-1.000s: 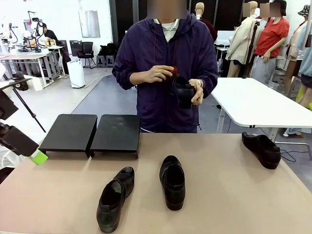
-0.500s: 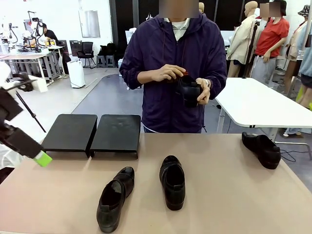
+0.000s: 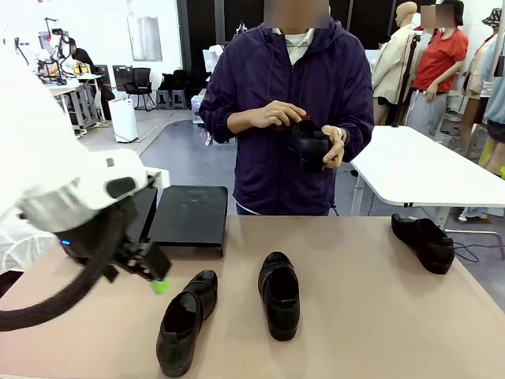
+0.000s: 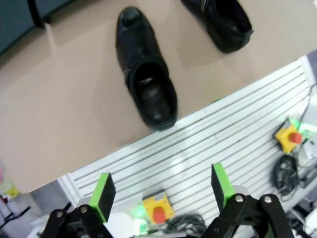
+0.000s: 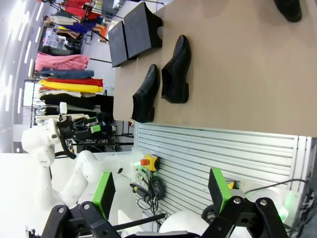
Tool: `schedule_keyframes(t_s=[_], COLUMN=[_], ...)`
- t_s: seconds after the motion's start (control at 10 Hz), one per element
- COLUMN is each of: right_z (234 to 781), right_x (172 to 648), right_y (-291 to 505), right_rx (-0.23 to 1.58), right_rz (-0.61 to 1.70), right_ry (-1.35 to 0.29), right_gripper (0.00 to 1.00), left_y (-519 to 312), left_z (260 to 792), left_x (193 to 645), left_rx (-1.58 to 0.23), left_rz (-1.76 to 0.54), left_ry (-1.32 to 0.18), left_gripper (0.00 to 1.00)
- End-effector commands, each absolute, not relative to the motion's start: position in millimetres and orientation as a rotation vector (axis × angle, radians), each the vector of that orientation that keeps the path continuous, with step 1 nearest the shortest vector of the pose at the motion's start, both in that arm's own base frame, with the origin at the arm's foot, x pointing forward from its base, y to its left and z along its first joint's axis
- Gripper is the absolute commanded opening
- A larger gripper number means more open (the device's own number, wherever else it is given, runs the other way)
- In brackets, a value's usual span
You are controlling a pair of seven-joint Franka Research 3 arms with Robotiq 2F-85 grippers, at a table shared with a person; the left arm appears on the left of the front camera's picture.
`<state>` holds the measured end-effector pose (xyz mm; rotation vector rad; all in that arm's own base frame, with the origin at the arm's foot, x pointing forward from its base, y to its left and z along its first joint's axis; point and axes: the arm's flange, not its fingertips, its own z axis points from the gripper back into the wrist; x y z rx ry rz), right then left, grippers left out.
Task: Organize the shoes by placing them on the stand.
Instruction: Place the Shoe from the middle of the table onto the Shoes Stand.
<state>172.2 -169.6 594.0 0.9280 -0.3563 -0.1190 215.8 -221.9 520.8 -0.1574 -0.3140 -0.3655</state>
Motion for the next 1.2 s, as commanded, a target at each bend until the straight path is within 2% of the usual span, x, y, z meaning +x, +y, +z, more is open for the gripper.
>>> schedule_keyframes(t_s=[0.0,0.3,0.6,1.1], right_z=[597,597,597,597], right_x=[173,173,173,173], right_y=[-171,-171,-171,-171], right_rx=[0.948,0.948,0.948,0.948], right_rz=[-0.097,-0.097,-0.097,-0.097], right_ry=[-0.378,-0.378,-0.378,-0.378], right_gripper=[1.0,1.0,1.0,1.0], left_y=[-251,-273,-286,-306], left_z=[492,450,397,331], left_x=[244,274,296,309], left_rx=[-0.189,-0.195,-0.178,-0.196], left_rz=[-0.356,-0.364,-0.383,-0.383], left_ry=[-0.305,-0.252,-0.296,-0.159], left_gripper=[1.0,1.0,1.0,1.0])
